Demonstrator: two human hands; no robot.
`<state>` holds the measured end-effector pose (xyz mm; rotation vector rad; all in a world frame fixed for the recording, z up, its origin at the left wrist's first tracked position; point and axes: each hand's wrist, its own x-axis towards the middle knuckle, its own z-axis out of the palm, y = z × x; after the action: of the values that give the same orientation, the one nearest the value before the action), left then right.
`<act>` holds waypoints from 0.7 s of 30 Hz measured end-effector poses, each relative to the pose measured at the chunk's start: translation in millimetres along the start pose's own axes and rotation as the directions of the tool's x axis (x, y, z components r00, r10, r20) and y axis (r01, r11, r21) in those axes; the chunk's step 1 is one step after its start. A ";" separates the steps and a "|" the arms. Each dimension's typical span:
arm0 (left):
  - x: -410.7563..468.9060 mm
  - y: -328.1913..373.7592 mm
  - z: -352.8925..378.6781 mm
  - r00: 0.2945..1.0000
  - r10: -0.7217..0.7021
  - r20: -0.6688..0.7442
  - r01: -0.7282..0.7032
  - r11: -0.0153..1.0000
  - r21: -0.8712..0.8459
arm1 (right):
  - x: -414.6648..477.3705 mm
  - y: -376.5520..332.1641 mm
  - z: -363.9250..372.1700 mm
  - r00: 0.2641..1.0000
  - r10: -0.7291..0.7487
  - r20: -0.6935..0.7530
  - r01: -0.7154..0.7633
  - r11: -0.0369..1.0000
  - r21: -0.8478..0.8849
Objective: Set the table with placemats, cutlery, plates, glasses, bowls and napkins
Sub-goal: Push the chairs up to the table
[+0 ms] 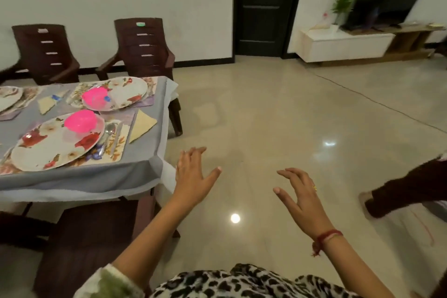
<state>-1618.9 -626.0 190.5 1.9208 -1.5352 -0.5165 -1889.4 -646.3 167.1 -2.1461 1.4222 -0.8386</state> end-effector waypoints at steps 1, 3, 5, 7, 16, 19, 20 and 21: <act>21.7 6.7 10.7 0.999 -0.039 -0.030 0.039 0.999 0.002 | 30.8 16.0 -6.6 1.000 -0.017 0.021 0.017 1.000 0.015; 52.6 18.8 23.7 0.992 -0.099 -0.074 0.099 0.995 -0.003 | 79.4 35.3 -15.5 0.998 -0.047 0.044 0.046 0.998 0.032; 88.3 33.2 35.9 0.981 -0.144 -0.129 0.143 0.990 -0.014 | 132.1 52.9 -20.8 0.987 -0.124 0.099 0.119 0.991 0.056; 118.7 43.5 44.8 0.960 -0.213 -0.181 0.213 0.977 -0.018 | 185.2 67.2 -17.6 0.969 -0.182 0.168 0.173 0.982 0.071; 235.1 1.6 87.6 0.790 -0.504 -0.348 0.520 0.852 -0.055 | 393.9 118.7 42.5 0.842 -0.387 0.376 0.337 0.922 0.192; 303.4 -14.0 91.6 0.753 -0.540 -0.375 0.587 0.809 0.014 | 478.5 131.5 56.2 0.829 -0.408 0.382 0.359 0.913 0.195; 329.8 -17.7 90.4 0.750 -0.544 -0.377 0.594 0.804 0.021 | 504.7 135.0 59.1 0.815 -0.411 0.408 0.368 0.911 0.185; 362.4 -18.2 89.2 0.739 -0.554 -0.382 0.601 0.799 0.004 | 535.0 139.0 63.1 0.792 -0.431 0.433 0.397 0.902 0.173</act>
<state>-1573.1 -993.4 140.2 2.4368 -0.7222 -0.2864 -1782.5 -1192.3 164.3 -2.4259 0.6773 -0.4495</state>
